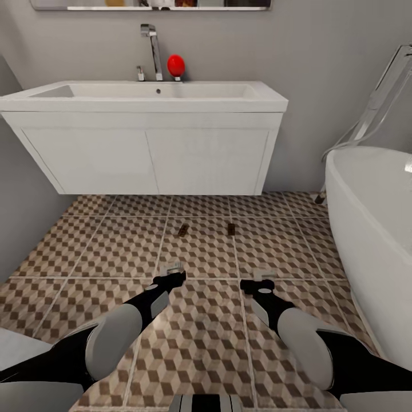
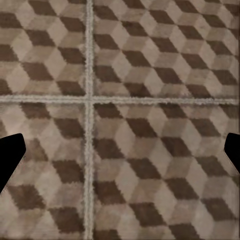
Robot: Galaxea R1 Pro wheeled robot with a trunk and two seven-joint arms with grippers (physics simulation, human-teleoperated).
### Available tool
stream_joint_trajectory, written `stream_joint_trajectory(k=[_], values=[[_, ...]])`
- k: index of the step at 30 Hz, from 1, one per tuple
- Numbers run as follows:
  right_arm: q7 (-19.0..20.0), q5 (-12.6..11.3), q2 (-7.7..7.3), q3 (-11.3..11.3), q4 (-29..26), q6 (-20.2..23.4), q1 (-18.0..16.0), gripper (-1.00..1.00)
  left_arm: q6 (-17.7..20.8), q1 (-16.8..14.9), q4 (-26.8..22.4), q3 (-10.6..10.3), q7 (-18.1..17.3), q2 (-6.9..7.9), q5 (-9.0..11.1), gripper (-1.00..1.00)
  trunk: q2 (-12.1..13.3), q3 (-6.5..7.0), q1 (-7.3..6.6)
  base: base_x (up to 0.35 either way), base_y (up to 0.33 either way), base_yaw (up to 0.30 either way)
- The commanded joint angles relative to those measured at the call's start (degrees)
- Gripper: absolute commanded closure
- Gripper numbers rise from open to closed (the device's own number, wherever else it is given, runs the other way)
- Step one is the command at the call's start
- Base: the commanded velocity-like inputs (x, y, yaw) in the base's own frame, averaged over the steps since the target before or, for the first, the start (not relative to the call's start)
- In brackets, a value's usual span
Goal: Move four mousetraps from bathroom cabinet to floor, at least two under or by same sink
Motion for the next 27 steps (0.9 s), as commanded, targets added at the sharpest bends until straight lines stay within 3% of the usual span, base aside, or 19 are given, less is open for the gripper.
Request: stream_joint_trajectory(k=[1, 13, 22, 27], values=[[-0.2, 0.6, 0.03, -0.5, 0.1, -0.2, 0.0, -1.0, -0.2, 0.0, 0.1, 0.4, 0.3, -0.02, -0.6, -1.0, 0.0, 0.19, -0.03, 0.0, 0.0, 0.0], [-0.2, 1.3, 0.21, -0.5, 0.2, -0.1, 0.0, -1.0, -0.2, 0.0, 0.1, 0.4, 0.3, 0.0, -0.5, -1.0, 0.2, 2.84, -0.34, 0.0, 0.0, 0.0], [-0.2, 4.9, 0.18, -0.5, 1.5, -0.3, 0.0, -1.0, -0.2, 0.0, 0.1, 0.4, 0.3, 0.05, -0.5, -1.0, 0.3, 4.84, -0.57, 0.0, 0.0, 0.0], [-0.3, 5.7, 0.13, -0.5, 1.7, -0.3, 0.0, -1.0, -0.2, 0.0, 0.1, 0.4, 0.3, 0.06, -0.5, -1.0, 0.3, 5.95, -0.7, 0.0, 0.0, 0.0]])
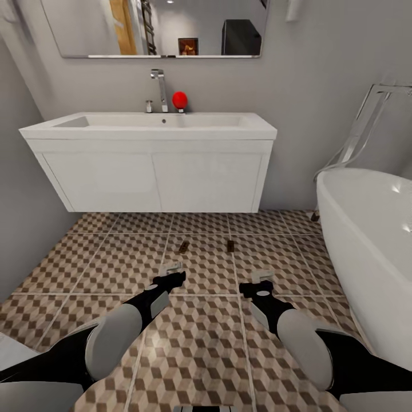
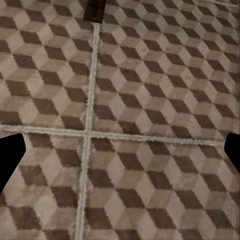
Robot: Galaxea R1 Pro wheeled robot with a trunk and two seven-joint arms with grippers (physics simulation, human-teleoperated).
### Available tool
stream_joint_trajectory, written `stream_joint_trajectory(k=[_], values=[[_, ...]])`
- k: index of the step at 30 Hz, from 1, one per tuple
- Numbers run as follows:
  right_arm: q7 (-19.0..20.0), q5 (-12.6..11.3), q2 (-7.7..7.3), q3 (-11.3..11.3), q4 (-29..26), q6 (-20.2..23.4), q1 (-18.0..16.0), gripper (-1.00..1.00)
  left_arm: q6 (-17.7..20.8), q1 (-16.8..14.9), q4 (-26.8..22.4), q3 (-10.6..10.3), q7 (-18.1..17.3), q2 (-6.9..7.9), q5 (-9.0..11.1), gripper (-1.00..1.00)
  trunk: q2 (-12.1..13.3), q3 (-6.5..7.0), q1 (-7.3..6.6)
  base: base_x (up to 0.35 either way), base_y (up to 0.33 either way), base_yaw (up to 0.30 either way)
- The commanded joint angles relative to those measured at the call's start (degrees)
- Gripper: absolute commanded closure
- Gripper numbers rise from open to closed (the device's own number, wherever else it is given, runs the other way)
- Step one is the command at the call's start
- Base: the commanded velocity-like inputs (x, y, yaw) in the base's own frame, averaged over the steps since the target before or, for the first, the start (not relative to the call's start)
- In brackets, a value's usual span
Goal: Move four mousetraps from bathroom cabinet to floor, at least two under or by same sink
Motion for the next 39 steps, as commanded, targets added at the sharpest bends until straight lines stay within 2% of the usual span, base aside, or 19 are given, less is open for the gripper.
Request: stream_joint_trajectory(k=[1, 39], values=[[-0.2, 0.5, -0.01, -0.5, 0.1, -0.2, 0.0, -1.0, -0.2, 0.0, 0.1, 0.4, 0.3, -0.02, -0.6, -1.0, 0.0, 0.18, -0.03, 0.0, 0.0, 0.0], [-2.0, 0.7, -0.16, -0.6, 0.2, -0.4, 0.0, -1.0, 0.3, 0.0, 0.1, 0.4, 0.4, 0.07, -0.5, -1.0, 0.5, 8.6, -1.01, 0.0, 0.0, 0.0]])
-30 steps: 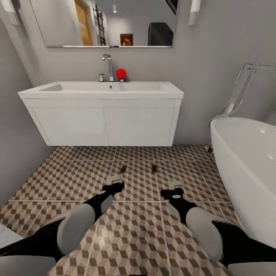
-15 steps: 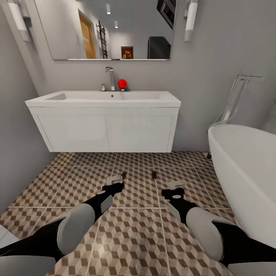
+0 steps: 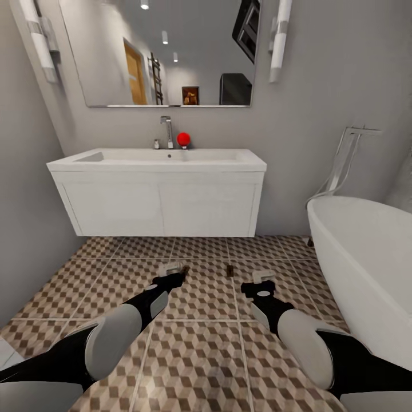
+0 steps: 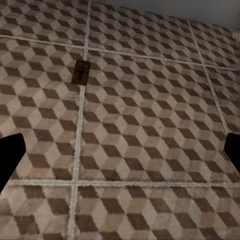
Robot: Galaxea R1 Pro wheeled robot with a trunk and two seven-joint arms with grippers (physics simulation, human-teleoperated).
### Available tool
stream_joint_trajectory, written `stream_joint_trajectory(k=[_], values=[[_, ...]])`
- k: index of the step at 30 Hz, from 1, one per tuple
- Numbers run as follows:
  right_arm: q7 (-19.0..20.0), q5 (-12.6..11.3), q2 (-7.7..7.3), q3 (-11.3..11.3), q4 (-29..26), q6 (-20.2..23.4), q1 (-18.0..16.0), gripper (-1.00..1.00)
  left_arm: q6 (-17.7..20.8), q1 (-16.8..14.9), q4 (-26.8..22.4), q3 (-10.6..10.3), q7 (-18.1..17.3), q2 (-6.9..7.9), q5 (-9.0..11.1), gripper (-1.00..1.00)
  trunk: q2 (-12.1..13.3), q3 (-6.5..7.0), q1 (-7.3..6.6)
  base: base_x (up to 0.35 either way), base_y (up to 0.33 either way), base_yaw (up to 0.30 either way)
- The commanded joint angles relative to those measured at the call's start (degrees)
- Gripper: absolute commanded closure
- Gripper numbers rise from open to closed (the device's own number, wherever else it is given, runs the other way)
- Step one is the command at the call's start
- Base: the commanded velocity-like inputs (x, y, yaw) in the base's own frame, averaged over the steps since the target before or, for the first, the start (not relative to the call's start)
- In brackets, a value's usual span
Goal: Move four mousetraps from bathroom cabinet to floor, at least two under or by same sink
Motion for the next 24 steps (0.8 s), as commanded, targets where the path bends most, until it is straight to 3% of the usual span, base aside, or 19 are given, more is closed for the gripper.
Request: stream_joint_trajectory(k=[1, 24], values=[[-0.2, 0.5, 0.01, -0.5, 0.1, -0.2, 0.0, -1.0, -0.2, 0.0, 0.1, 0.4, 0.3, -0.02, -0.6, -1.0, 0.0, 0.17, -0.03, 0.0, 0.0, 0.0], [0.1, 0.5, -0.01, -0.5, 0.1, 0.0, 0.0, -1.0, -0.2, 0.0, 0.1, 0.4, 0.2, -0.01, -0.7, -1.0, 0.3, 5.27, -0.63, 0.0, 0.0, 0.0]])
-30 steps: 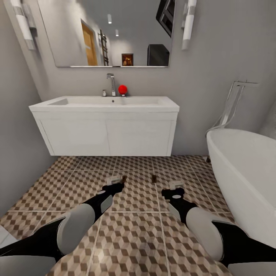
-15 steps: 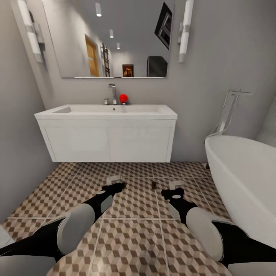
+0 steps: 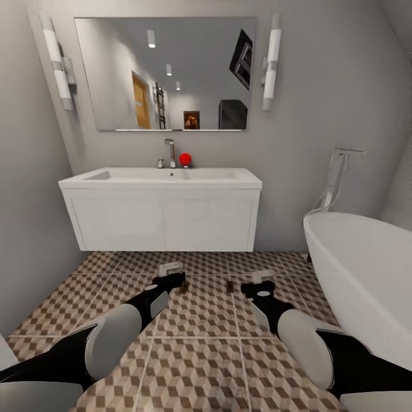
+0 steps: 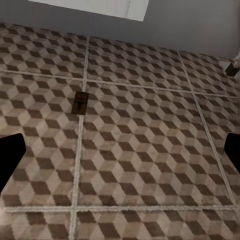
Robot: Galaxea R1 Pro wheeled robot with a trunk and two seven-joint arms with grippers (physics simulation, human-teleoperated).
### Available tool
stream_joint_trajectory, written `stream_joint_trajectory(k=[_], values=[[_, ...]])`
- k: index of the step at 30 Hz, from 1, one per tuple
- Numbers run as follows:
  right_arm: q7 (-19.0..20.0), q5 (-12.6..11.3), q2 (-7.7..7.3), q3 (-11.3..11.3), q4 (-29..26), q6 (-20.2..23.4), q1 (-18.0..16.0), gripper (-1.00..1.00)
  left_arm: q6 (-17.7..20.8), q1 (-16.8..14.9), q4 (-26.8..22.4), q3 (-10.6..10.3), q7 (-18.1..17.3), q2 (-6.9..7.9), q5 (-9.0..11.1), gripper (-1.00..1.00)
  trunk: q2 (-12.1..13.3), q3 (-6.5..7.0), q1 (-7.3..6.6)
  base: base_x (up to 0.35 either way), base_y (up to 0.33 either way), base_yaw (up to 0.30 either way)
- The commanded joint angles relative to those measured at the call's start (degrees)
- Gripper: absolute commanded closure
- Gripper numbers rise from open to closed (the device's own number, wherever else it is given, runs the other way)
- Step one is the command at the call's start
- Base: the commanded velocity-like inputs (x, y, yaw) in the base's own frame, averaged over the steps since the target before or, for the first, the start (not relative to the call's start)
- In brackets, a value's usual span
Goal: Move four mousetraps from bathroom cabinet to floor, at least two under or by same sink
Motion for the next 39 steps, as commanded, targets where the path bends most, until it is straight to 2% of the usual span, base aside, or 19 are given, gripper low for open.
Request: stream_joint_trajectory(k=[1, 26, 39], values=[[-0.2, 0.5, 0.0, -0.5, 0.1, -0.2, 0.0, -1.0, -0.2, 0.0, 0.1, 0.4, 0.3, -0.02, -0.6, -1.0, 0.0, 0.17, -0.03, 0.0, 0.0, 0.0], [-0.5, 0.4, -0.09, -0.5, 0.1, -0.2, 0.0, -1.0, -0.1, 0.0, 0.1, 0.4, 0.4, 0.22, -0.5, -1.0, 0.3, 5.71, -0.68, 0.0, 0.0, 0.0], [-0.5, 0.4, -0.26, -0.5, 1.0, -0.2, 0.0, -1.0, -0.1, 0.2, 1.3, 0.4, 0.3, 1.02, -0.5, -1.0, 5.5, 8.04, -3.53, 0.0, 0.0, 0.0]])
